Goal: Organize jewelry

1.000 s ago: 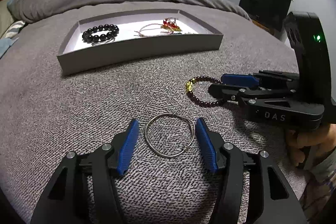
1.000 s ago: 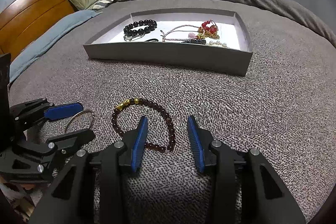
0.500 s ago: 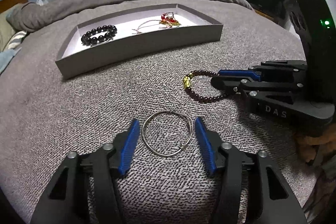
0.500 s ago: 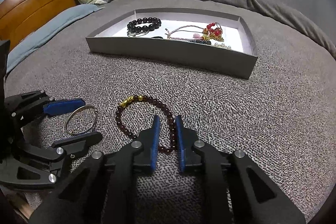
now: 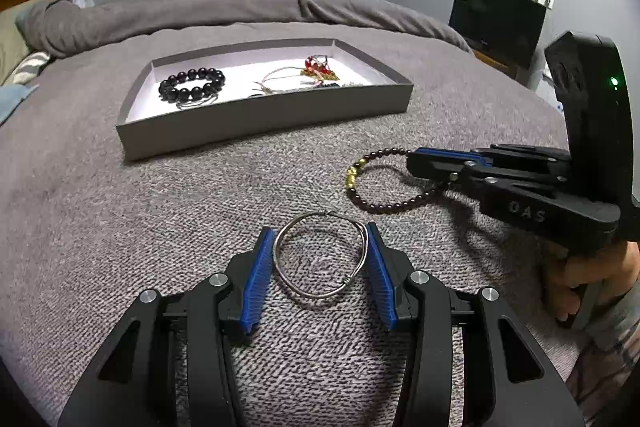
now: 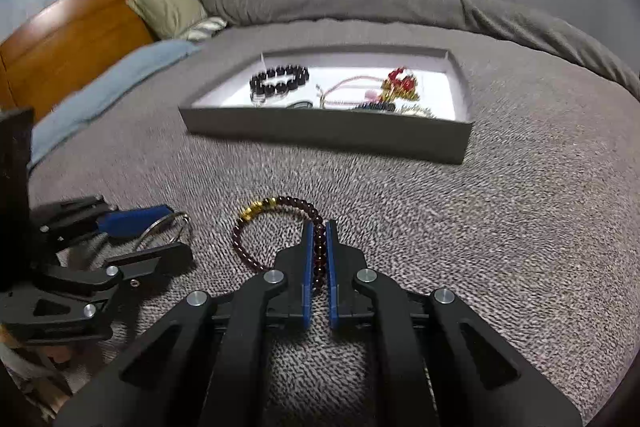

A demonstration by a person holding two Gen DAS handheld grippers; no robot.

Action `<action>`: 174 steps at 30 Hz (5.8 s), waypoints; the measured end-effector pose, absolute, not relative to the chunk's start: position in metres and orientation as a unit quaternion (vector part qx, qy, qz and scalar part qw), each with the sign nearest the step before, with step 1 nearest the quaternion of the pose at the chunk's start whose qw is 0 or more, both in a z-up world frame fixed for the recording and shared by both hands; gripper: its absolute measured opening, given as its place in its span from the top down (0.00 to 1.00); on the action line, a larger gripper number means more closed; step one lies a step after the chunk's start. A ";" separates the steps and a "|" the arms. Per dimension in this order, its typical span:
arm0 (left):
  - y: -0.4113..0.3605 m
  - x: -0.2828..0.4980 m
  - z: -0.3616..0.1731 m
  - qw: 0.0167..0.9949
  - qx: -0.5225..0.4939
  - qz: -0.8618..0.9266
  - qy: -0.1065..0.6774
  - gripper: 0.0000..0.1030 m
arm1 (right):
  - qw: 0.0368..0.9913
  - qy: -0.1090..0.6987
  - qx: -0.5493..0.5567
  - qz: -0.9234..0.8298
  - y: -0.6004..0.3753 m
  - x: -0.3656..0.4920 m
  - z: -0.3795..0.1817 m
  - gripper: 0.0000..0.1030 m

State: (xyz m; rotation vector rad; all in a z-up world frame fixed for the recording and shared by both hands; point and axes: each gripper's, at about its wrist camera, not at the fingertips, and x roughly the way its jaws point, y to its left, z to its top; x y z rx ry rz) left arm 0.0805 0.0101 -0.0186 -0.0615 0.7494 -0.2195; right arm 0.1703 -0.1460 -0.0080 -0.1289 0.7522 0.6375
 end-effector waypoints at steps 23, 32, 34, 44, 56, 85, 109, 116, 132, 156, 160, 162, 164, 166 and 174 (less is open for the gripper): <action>0.042 0.127 0.041 0.945 -0.023 -0.084 0.314 0.54 | 0.909 0.284 -0.052 0.300 -0.158 0.174 0.055 0.94; 0.049 0.182 0.057 0.951 -0.021 -0.071 0.299 0.54 | 0.914 0.268 -0.056 0.299 -0.142 0.224 0.083 0.94; 0.052 0.198 0.054 0.951 -0.020 -0.066 0.303 0.54 | 0.913 0.270 -0.060 0.300 -0.136 0.236 0.084 0.94; 0.059 0.246 0.008 0.927 -0.027 -0.057 0.370 0.54 | 0.887 0.337 -0.086 0.305 -0.086 0.295 0.042 0.94; 0.063 0.262 -0.014 0.909 -0.036 -0.054 0.412 0.50 | 0.883 0.380 -0.092 0.259 -0.096 0.319 0.013 0.94; 0.046 0.146 0.032 0.952 -0.043 -0.038 0.301 0.06 | 0.927 0.268 -0.026 0.260 -0.161 0.215 0.047 0.19; 0.034 0.068 0.019 0.978 -0.040 0.001 0.207 0.05 | 0.941 0.190 -0.054 0.274 -0.163 0.131 0.028 0.10; 0.036 0.060 0.020 0.982 -0.043 0.006 0.186 0.05 | 0.942 0.182 -0.056 0.275 -0.164 0.127 0.028 0.06; 0.034 0.062 0.019 0.981 -0.034 0.008 0.189 0.05 | 0.942 0.186 -0.050 0.275 -0.168 0.131 0.028 0.06; 0.033 0.063 0.018 0.981 -0.031 0.008 0.191 0.05 | 0.942 0.184 -0.048 0.275 -0.168 0.129 0.029 0.06; 0.033 0.063 0.018 0.981 -0.031 0.007 0.190 0.05 | 0.942 0.184 -0.048 0.275 -0.168 0.129 0.029 0.06; 0.033 0.063 0.018 0.981 -0.030 0.008 0.190 0.05 | 0.942 0.184 -0.048 0.275 -0.168 0.129 0.029 0.06; 0.033 0.063 0.018 0.981 -0.031 0.007 0.191 0.05 | 0.942 0.184 -0.048 0.275 -0.168 0.129 0.029 0.06; 0.032 0.063 0.018 0.981 -0.031 0.007 0.190 0.05 | 0.942 0.184 -0.048 0.275 -0.168 0.129 0.029 0.06; 0.032 0.063 0.018 0.981 -0.030 0.008 0.190 0.05 | 0.942 0.184 -0.048 0.275 -0.168 0.129 0.029 0.06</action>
